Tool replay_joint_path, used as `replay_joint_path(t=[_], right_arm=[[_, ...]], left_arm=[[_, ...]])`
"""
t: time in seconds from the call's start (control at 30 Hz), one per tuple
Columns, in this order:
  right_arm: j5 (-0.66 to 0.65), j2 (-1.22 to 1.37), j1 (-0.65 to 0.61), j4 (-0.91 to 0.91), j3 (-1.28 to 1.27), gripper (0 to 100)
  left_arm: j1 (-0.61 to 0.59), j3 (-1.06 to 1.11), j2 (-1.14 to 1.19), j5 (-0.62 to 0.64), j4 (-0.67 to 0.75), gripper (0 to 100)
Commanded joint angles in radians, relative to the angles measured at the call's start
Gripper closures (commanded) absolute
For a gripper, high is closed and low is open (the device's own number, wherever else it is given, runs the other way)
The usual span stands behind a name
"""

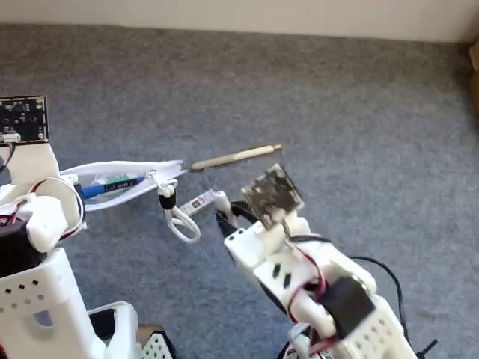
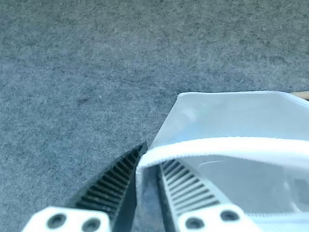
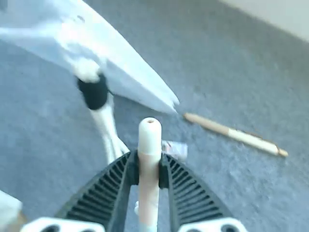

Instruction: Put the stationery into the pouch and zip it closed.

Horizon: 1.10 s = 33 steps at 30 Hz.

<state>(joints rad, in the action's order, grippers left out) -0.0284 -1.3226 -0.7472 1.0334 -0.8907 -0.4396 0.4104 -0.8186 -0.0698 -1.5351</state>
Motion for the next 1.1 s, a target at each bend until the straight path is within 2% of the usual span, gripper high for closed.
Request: replay_joint_path(t=[0.0, 0.17, 0.47, 0.67, 1.07], right_arm=[[0.08, -0.064, -0.051, -0.019, 0.116, 97.9], [0.147, -0.067, -0.093, -0.054, 0.206, 97.9], [0.146, -0.065, -0.101, -0.407, 0.225, 97.9], [0.14, -0.061, -0.217, -0.608, 0.225, 97.9], [0.138, 0.234, -0.225, -0.911, 0.225, 97.9]], left_arm=[[0.021, 0.015, 0.024, 0.014, 0.009, 99], [0.021, 0.015, 0.024, 0.014, 0.009, 99], [0.021, 0.015, 0.024, 0.014, 0.009, 99], [0.021, 0.018, 0.024, 0.014, 0.009, 99], [0.016, 0.021, 0.024, 0.012, 0.009, 99]])
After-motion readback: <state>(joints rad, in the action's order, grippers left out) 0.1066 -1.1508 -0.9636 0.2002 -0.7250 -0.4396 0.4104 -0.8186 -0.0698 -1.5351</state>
